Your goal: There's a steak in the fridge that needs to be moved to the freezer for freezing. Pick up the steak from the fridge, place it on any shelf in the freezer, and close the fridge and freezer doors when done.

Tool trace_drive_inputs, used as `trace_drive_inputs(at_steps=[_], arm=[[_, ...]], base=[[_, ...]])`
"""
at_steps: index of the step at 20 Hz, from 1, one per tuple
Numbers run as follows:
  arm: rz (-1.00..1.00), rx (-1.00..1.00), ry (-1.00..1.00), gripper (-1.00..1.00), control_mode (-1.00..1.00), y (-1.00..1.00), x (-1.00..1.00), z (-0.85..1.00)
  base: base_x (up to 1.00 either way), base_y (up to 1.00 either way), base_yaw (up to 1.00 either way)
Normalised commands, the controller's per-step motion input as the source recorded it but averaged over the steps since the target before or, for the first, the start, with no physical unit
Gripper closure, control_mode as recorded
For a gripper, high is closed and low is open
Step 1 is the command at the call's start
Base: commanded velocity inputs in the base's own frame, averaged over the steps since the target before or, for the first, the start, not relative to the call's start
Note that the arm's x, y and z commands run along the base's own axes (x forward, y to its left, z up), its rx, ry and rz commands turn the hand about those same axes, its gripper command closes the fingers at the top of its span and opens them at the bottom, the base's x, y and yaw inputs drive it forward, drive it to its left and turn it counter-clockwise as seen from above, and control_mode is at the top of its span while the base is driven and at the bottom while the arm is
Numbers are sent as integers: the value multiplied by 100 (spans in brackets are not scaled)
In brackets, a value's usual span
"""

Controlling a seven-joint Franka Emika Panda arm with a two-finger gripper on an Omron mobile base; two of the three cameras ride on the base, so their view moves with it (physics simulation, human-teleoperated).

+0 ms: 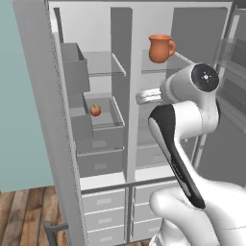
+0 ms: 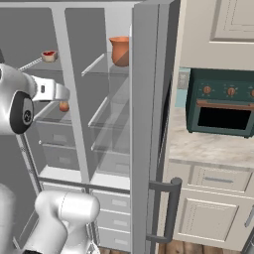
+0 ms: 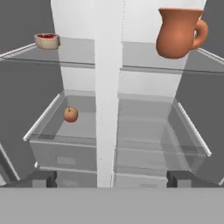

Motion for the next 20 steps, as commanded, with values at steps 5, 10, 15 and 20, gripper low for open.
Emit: trace_drive_inputs(at_steps=[5,10,15,20], arm=[[-1,0,13,-100,-100,-41,-57,7],[7,0,17,-100,-100,-28,-39,0],[2,0,6,-100,-100,-1,-25,-17],[0,0,1,-100,-100,0,-27,-31]], base=[[0,0,0],[0,0,0],[0,0,0],[0,0,0]])
